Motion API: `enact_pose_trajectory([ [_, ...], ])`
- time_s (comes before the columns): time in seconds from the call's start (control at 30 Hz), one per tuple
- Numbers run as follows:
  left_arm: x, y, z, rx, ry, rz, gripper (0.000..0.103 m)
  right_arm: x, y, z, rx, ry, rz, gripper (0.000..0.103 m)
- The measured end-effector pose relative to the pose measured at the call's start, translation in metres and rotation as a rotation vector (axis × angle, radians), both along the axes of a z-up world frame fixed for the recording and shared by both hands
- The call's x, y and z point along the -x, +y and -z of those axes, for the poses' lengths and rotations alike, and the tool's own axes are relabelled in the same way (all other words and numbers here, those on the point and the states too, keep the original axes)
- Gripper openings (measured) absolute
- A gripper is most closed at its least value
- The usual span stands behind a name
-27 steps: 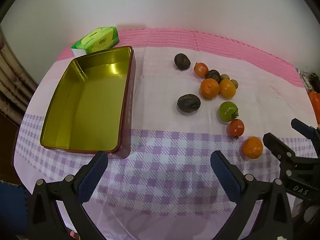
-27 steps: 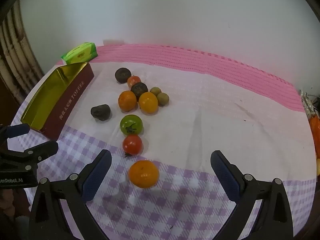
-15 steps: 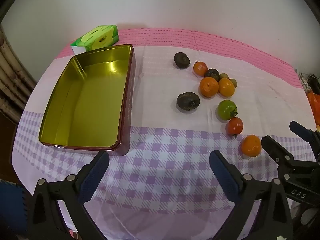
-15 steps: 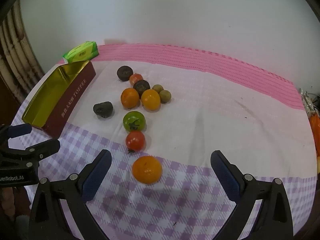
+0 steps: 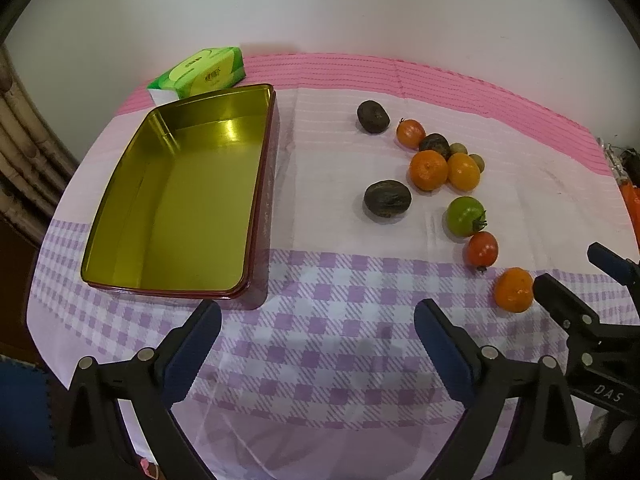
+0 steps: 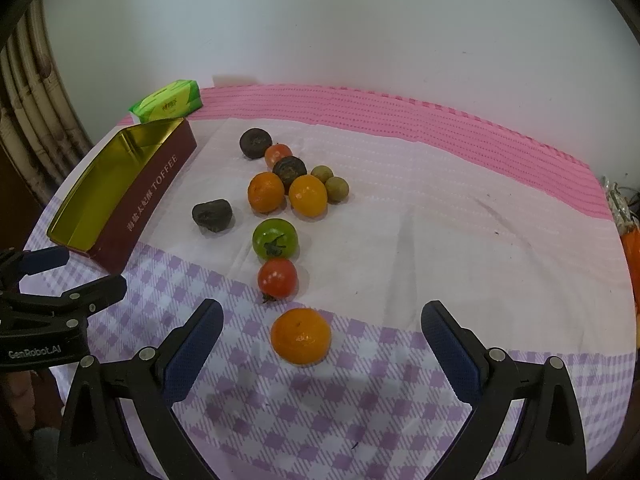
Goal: Organize fruits
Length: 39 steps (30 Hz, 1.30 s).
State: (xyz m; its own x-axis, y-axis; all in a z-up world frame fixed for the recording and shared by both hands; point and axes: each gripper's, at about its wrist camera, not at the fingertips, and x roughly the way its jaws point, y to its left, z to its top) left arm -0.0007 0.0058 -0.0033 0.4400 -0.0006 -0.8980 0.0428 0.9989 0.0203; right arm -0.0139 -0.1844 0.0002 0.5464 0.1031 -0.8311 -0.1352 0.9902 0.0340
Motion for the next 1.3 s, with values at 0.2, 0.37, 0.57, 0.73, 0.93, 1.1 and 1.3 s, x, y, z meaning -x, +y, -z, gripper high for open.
enact_pose_trajectory([
  [0.2, 0.001, -0.001, -0.001, -0.003, -0.017, 0.014, 0.094, 0.001, 0.002, 0.003, -0.005, 0.006, 0.000, 0.099],
  [0.37, 0.004, -0.003, 0.000, -0.017, -0.035, 0.018, 0.094, 0.001, 0.002, 0.003, -0.006, 0.008, 0.000, 0.099],
  [0.57, 0.006, -0.001, -0.003, -0.014, -0.074, 0.020, 0.094, 0.001, 0.002, 0.004, -0.006, 0.012, 0.002, 0.099],
  [0.73, 0.009, -0.001, -0.003, -0.019, -0.088, 0.028, 0.095, 0.001, 0.002, 0.004, -0.008, 0.015, 0.002, 0.099],
  [0.93, 0.009, -0.004, 0.000, -0.007, -0.070, 0.042, 0.095, 0.001, 0.002, 0.005, -0.009, 0.015, 0.003, 0.099],
  [1.1, 0.009, -0.005, 0.004, -0.002, -0.048, 0.050, 0.095, 0.002, 0.002, 0.005, -0.009, 0.014, 0.001, 0.099],
  [1.3, 0.010, -0.005, 0.005, -0.012, -0.047, 0.044, 0.095, 0.003, 0.003, 0.005, -0.005, 0.015, 0.000, 0.099],
])
